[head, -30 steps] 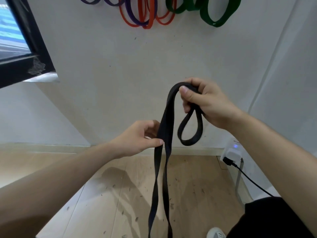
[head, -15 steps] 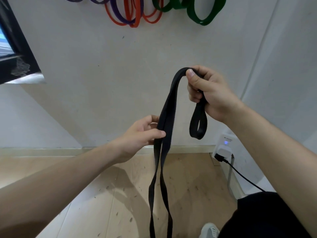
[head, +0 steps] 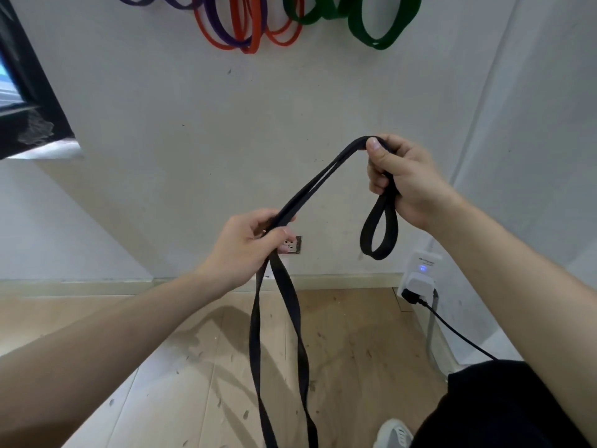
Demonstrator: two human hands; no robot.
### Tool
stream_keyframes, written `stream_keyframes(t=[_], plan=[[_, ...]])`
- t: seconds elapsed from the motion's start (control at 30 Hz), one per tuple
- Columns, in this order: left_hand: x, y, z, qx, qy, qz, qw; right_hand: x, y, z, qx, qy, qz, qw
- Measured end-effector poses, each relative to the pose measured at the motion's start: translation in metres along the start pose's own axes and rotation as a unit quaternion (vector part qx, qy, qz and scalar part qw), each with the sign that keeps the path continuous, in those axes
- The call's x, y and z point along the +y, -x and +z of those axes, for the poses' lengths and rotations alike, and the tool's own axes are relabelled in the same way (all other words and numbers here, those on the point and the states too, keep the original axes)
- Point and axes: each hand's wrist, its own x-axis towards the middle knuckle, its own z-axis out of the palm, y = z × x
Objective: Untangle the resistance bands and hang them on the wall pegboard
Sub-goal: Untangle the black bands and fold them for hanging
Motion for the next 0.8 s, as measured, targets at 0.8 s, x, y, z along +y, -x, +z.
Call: stream_keyframes(t=[0.8], plan=[[0.024, -0.006, -0.047, 0.047, -0.083, 0.161, 0.982, 0.029, 0.012, 0.089, -0.204, 0.081, 0.053, 0.974]])
